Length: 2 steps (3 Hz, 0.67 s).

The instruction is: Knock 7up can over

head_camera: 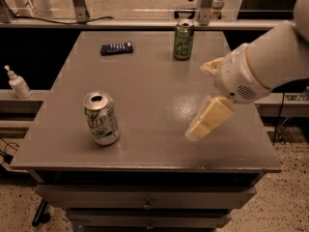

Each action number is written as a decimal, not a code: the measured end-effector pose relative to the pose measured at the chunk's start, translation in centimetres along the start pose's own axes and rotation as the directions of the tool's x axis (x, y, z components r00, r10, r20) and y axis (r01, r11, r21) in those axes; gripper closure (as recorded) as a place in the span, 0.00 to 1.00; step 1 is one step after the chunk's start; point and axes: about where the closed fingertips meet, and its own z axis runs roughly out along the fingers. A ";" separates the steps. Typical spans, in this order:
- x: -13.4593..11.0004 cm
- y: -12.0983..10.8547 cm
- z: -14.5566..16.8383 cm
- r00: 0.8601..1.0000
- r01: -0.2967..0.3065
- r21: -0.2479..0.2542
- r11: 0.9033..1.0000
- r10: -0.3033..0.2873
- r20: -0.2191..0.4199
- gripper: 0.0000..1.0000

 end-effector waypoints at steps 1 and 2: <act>-2.7 1.9 4.9 0.987 -0.011 -0.060 0.998 0.021 0.157 0.00; -5.6 3.3 8.4 0.957 -0.011 -0.111 0.994 0.043 0.286 0.00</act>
Offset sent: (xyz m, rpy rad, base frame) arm 0.0068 0.1475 -0.0555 0.4711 0.0333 0.1412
